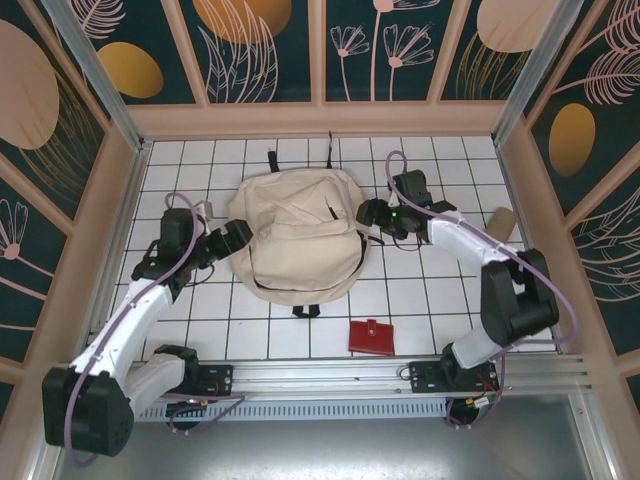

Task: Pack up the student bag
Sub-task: Unzip the student bag at the center of the table.

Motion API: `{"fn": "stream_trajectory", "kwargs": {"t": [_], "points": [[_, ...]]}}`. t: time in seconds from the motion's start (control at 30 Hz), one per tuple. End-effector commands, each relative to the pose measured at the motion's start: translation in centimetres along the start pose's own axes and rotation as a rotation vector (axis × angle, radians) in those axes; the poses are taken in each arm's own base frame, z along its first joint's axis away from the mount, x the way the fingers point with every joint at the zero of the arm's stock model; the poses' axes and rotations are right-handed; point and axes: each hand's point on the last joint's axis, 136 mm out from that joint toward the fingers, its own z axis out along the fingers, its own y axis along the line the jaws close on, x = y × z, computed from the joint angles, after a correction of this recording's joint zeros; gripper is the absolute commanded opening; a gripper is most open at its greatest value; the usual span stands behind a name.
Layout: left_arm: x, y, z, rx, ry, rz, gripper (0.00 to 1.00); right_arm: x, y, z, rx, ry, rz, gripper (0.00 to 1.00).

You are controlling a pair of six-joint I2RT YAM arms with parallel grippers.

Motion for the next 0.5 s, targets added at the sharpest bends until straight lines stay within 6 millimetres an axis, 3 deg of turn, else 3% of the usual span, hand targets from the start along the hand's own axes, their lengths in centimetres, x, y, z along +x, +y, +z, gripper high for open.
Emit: {"fn": "stream_trajectory", "kwargs": {"t": [0.0,0.23,0.47], "points": [[-1.5,-3.5,1.0,0.076,-0.028,0.032,0.89,-1.7,3.2,0.7,-0.15,0.016,-0.048,0.71],[-2.0,-8.0,5.0,0.104,-0.007,0.039,0.82,-3.1,3.7,3.4,-0.178,0.084,-0.087,0.65],[-1.7,-11.8,9.6,0.099,0.018,0.026,0.71,-3.7,4.1,5.0,-0.218,0.132,-0.086,0.53]]}}
